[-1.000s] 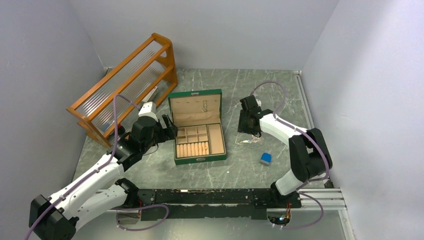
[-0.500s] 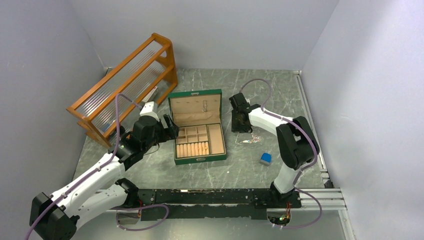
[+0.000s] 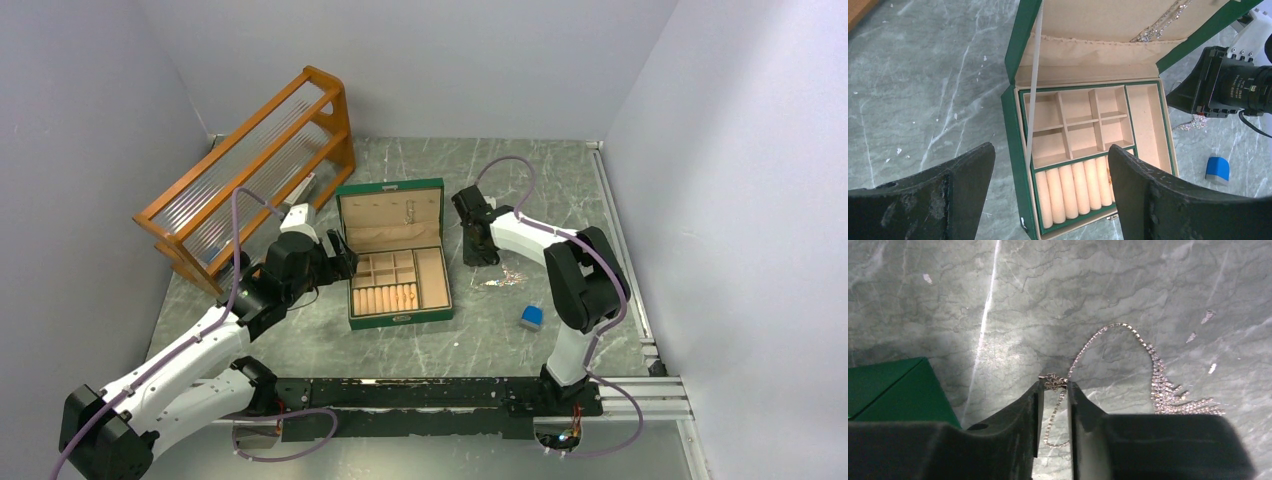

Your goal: Organize the mixed jewelry

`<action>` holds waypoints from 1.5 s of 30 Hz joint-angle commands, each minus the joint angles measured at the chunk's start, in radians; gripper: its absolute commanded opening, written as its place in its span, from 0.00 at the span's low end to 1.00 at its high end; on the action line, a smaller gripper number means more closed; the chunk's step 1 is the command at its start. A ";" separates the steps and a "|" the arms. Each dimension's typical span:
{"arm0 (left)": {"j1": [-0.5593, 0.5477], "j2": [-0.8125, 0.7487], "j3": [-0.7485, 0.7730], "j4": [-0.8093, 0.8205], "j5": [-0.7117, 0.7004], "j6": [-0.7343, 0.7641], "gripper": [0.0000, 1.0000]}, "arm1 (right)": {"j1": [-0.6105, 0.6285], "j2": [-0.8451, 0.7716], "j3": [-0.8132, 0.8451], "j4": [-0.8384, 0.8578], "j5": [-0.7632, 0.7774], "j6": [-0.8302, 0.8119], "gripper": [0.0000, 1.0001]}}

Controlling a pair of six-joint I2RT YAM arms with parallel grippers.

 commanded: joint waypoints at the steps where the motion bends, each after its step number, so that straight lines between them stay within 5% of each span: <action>1: 0.008 -0.008 -0.003 0.019 0.009 0.016 0.88 | 0.002 0.048 -0.008 -0.004 -0.015 -0.008 0.22; 7: 0.008 -0.014 0.005 0.046 0.078 0.040 0.87 | -0.001 0.034 -0.027 0.025 -0.001 0.012 0.00; 24: -0.008 0.135 0.043 0.241 0.363 0.047 0.76 | -0.004 -0.280 -0.220 0.230 0.003 0.138 0.00; 45: -0.093 0.365 0.165 0.446 0.396 0.021 0.71 | -0.011 -0.551 -0.170 0.138 -0.125 0.014 0.00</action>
